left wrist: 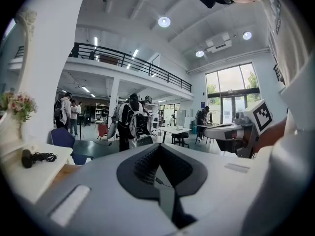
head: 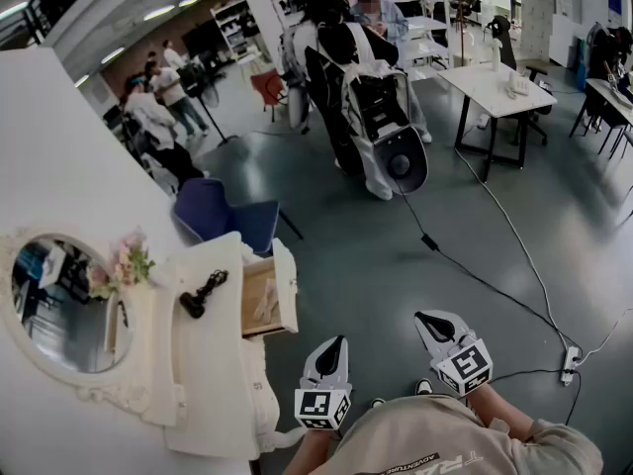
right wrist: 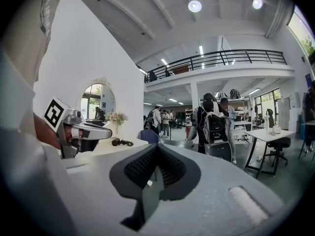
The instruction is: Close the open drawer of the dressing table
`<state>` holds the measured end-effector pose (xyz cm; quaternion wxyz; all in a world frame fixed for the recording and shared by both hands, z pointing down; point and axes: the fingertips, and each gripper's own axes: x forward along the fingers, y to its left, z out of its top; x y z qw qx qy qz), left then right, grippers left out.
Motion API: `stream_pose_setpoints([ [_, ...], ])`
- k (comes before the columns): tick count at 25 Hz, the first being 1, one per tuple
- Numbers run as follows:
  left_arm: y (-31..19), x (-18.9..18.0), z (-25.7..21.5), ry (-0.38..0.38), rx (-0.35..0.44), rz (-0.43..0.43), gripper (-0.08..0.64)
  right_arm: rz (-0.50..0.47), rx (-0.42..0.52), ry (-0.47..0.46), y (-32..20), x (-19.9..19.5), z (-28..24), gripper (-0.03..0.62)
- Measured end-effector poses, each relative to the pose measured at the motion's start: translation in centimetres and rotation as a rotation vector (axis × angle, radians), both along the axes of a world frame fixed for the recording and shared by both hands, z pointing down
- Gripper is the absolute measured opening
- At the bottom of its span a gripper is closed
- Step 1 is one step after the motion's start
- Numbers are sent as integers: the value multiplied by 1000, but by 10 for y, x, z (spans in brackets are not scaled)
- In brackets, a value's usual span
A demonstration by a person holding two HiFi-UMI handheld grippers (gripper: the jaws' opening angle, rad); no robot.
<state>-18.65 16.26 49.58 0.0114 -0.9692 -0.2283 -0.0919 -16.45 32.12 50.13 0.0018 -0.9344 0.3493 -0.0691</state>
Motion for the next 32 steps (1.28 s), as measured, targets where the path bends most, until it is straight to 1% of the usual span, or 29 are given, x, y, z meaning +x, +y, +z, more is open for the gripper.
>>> stream_pose_setpoints([
  [4,-5,-1,-4,4,-23,8,17,6,-26,8,-12,-1,-1,2],
  [9,-18,-2,0,-4,-36,6,17,2,-23,6,-24,-3,-2,2],
  [11,-23,-5,7,-15,-44,5,17,7,-5,-13,-26,-7,2,2],
  [14,-26,-12,25,-54,-61,9,17,24,15,-53,-28,-18,13,2],
  [17,-22,-18,38,-89,-70,36,17,52,25,-74,-24,-29,18,2],
  [20,-14,-16,38,-102,-80,56,17,91,25,-117,-13,-29,26,2],
  [23,-12,0,42,-102,-85,50,17,107,32,-149,-4,-12,35,3],
  [29,-4,52,44,-129,-65,-3,17,58,22,-108,-1,48,32,3],
  [32,7,86,30,-100,-33,-6,17,17,56,-108,1,86,33,3],
])
